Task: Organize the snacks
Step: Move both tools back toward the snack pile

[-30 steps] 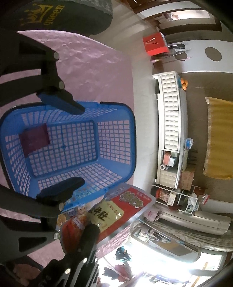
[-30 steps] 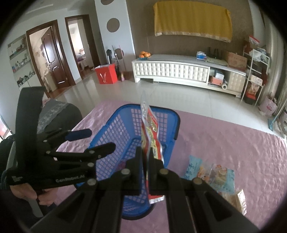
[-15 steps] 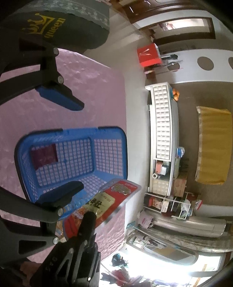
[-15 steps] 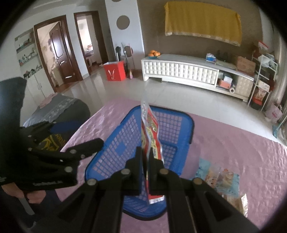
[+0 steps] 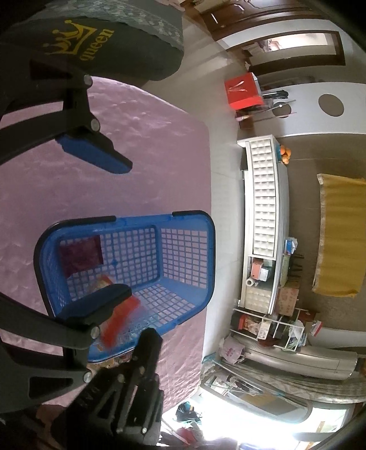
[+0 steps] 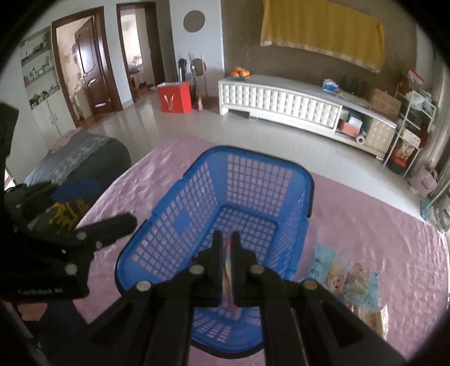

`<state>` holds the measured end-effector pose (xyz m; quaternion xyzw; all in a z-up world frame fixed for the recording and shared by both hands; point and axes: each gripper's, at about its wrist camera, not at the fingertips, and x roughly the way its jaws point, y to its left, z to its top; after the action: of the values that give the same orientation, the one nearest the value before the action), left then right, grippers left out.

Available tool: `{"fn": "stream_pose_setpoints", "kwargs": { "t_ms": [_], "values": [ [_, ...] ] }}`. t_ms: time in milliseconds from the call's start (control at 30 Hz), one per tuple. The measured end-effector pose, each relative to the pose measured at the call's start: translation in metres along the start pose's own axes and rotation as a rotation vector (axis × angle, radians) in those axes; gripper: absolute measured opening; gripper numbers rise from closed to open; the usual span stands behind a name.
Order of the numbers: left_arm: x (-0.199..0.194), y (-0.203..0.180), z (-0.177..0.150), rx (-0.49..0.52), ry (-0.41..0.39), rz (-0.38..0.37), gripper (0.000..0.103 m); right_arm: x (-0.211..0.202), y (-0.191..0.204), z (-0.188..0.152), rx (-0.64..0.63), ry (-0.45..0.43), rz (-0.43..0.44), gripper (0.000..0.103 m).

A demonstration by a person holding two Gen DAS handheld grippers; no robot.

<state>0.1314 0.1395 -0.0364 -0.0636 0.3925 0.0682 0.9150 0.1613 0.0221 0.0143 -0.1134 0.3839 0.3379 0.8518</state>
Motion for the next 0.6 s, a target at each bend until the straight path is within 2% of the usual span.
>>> {"fn": "stream_pose_setpoints", "kwargs": {
  "t_ms": [33,100,167,233,267,367,600],
  "values": [
    [-0.002,-0.001,0.0,0.0,-0.002,-0.002,0.079,-0.003,-0.001,0.001,0.007,-0.007,0.003,0.008],
    [-0.007,-0.004,-0.001,0.002,-0.009,-0.001,0.079,-0.005,-0.004,0.002,0.011,-0.004,0.018,0.017],
    [-0.011,-0.007,-0.002,0.005,-0.016,-0.004,0.079,-0.008,-0.005,0.002,0.016,0.0,0.017,0.05],
    [-0.017,-0.012,-0.001,0.011,-0.024,-0.006,0.079,-0.018,-0.009,0.0,0.026,-0.036,-0.005,0.069],
    [-0.02,-0.015,-0.001,0.016,-0.029,-0.007,0.079,-0.02,-0.01,0.0,0.027,-0.052,-0.012,0.072],
    [-0.029,-0.028,0.001,0.042,-0.045,0.003,0.079,-0.035,-0.015,-0.003,0.031,-0.088,-0.027,0.073],
    [-0.045,-0.06,0.002,0.086,-0.065,-0.013,0.079,-0.065,-0.034,-0.013,0.055,-0.108,-0.051,0.075]
  ]
}}
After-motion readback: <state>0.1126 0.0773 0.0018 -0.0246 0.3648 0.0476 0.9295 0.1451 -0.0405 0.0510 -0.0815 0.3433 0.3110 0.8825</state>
